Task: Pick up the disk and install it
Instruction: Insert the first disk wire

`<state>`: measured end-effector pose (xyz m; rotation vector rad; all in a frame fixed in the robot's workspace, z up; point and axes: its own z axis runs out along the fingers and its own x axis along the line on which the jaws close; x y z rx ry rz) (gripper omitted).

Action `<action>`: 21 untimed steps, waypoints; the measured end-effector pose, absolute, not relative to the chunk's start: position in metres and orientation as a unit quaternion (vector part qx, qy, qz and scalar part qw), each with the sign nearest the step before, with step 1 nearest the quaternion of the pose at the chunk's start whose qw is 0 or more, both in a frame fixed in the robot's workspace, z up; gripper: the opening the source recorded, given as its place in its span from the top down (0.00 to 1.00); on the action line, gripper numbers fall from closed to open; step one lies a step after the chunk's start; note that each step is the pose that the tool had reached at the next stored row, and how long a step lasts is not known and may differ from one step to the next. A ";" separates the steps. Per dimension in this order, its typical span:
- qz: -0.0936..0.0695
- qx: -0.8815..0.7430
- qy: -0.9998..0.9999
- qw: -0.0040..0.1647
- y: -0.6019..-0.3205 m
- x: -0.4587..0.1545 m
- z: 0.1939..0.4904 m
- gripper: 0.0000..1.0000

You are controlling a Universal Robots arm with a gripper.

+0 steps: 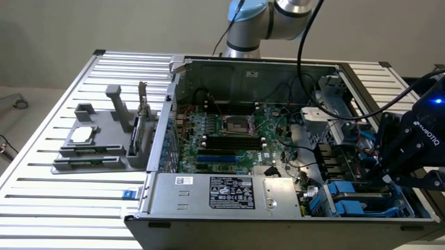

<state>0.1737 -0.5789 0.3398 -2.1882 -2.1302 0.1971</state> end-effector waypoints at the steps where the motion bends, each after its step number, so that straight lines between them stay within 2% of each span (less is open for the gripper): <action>1: 0.064 -0.715 -0.695 0.041 -0.579 0.174 0.340 0.84; 21: 0.061 -0.725 -0.684 0.045 -0.581 0.174 0.339 0.84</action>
